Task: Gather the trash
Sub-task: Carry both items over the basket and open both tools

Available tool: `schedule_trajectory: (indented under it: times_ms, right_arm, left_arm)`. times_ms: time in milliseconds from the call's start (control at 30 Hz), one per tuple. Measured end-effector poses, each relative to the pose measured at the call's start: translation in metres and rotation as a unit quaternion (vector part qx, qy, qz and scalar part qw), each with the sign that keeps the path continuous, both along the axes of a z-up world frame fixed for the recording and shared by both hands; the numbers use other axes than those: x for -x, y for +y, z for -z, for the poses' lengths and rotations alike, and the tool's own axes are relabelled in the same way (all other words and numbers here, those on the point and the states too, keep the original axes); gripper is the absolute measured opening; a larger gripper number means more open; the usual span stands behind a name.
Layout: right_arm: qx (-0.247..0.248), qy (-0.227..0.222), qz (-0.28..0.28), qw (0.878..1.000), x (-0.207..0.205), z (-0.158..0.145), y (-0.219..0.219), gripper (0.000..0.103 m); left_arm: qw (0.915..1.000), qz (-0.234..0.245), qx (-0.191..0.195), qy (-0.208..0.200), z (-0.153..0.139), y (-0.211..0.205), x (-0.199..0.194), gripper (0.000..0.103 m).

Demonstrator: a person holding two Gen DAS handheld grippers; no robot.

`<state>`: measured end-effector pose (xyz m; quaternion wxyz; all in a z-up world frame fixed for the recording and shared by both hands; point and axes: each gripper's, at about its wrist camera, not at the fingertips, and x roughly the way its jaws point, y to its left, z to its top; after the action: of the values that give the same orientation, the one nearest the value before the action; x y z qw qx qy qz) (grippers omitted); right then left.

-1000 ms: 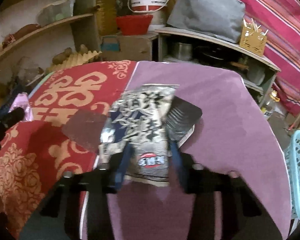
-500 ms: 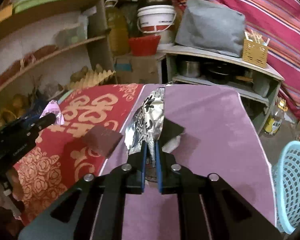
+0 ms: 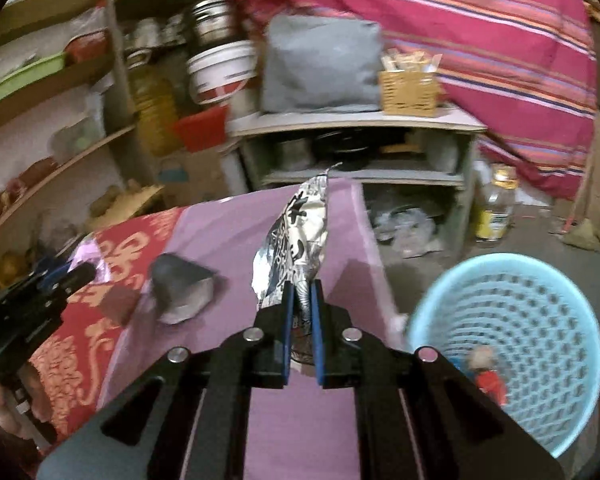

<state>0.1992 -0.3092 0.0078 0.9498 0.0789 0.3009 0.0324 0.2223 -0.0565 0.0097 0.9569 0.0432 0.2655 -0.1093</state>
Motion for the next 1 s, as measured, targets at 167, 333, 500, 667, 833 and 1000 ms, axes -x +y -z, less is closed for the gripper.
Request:
schedule_trajectory:
  times_ms: [167,333,500,667,833,1000]
  right_arm:
    - [0.009,-0.010,0.063,0.998,0.017,-0.007,-0.065,0.009]
    - [0.012,-0.007,0.119,0.993,0.037,-0.005,-0.121,0.009]
    - [0.005,-0.004,0.144,0.990,0.053,0.001,-0.163,0.009]
    - [-0.006,0.001,0.166,0.986,0.064,0.009,-0.193,0.009]
    - [-0.020,0.004,0.174,0.985,0.065,0.015,-0.209,0.009]
    - [-0.025,0.009,0.174,0.984,0.063,0.018,-0.211,0.009]
  left_arm:
    - [0.9988,0.047,0.015,-0.001,-0.005,-0.063,0.001,0.024]
    - [0.9950,0.098,0.019,-0.002,-0.004,-0.132,0.007,0.024]
    - [0.9904,0.137,0.016,0.005,0.003,-0.193,0.011,0.024]
    - [0.9840,0.175,0.016,0.027,0.015,-0.250,0.010,0.024]
    - [0.9783,0.201,0.000,0.049,0.026,-0.296,0.002,0.024]
    - [0.9809,0.187,-0.019,0.048,0.029,-0.301,-0.003,0.063]
